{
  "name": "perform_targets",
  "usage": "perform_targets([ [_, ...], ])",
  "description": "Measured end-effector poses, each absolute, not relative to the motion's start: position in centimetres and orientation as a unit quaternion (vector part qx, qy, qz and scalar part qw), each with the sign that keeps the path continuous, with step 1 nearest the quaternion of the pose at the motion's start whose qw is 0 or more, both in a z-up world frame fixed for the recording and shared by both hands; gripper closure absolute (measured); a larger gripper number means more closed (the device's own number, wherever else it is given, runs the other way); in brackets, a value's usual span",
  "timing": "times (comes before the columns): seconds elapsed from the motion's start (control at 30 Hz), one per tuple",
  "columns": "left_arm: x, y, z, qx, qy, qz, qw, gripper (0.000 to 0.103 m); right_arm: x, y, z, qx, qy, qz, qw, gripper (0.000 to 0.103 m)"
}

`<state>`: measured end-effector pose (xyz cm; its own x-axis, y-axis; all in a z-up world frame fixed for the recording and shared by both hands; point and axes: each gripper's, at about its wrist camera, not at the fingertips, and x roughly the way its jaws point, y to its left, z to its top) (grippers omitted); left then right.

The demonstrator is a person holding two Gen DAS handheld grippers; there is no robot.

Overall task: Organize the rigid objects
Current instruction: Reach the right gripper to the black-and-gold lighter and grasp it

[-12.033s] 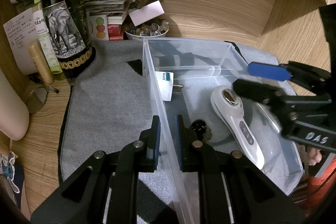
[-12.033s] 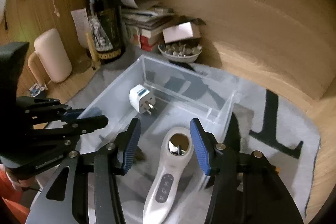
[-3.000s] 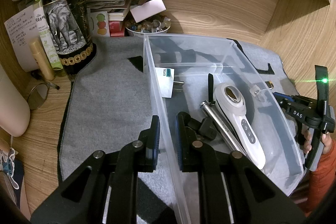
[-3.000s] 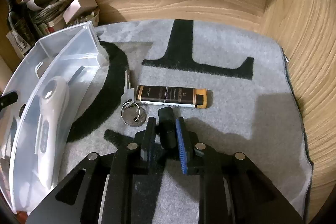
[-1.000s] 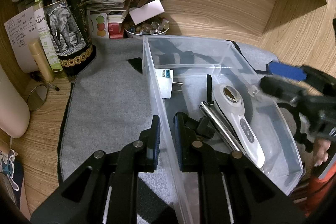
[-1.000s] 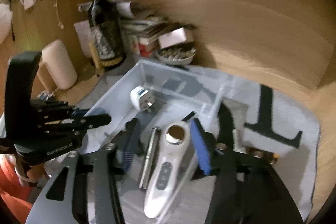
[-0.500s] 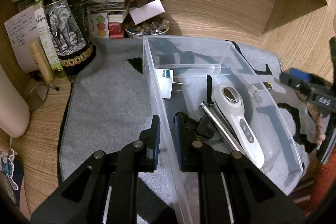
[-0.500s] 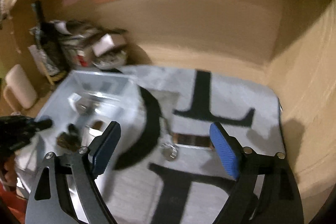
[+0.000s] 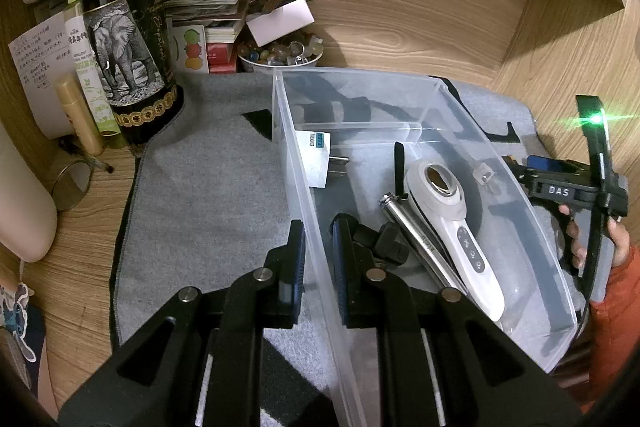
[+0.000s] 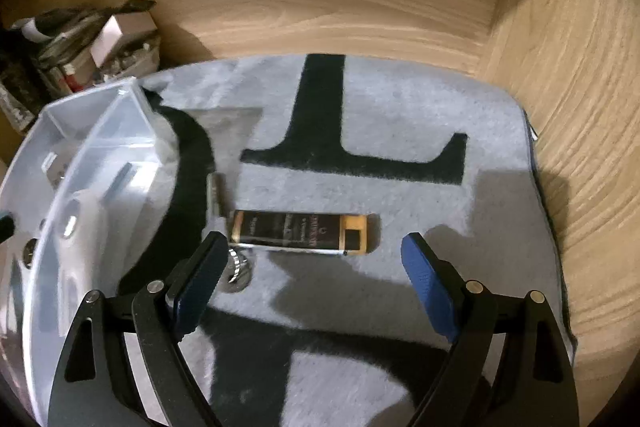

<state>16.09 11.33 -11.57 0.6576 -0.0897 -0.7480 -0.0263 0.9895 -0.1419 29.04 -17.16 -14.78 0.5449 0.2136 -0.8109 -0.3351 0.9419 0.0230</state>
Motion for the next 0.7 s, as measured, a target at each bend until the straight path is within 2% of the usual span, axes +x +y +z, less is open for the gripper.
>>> perform_targets([
  [0.57, 16.2, 11.5, -11.7, -0.070, 0.415, -0.015, 0.907, 0.090, 30.1, -15.7, -16.0, -0.054, 0.459, 0.173, 0.870, 0.014],
  [0.7, 16.2, 11.5, -11.7, -0.071, 0.415, -0.016, 0.907, 0.090, 30.5, -15.7, -16.1, -0.041, 0.458, 0.176, 0.870, 0.023],
])
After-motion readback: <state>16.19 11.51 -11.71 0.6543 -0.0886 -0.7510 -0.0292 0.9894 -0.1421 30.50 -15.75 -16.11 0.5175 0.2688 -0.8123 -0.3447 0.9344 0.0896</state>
